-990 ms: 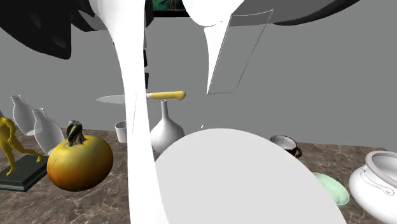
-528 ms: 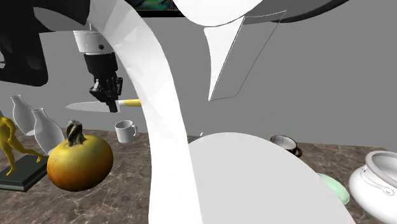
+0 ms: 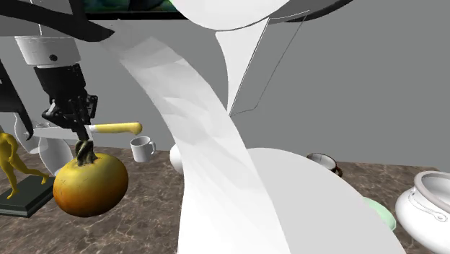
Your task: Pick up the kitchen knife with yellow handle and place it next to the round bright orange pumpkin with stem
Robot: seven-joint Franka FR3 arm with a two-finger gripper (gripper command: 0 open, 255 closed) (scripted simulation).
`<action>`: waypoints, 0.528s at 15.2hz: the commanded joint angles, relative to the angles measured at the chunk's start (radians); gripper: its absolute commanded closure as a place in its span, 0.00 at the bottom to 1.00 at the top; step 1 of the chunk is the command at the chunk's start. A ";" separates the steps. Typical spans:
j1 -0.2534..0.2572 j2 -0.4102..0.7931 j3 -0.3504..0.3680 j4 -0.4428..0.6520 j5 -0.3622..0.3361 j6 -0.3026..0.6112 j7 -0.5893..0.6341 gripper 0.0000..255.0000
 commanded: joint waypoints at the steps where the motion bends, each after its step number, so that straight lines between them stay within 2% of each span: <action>1: 0.019 0.020 0.034 0.030 0.007 -0.009 0.053 1.00; 8: 0.084 0.101 0.145 0.118 0.016 -0.014 0.228 1.00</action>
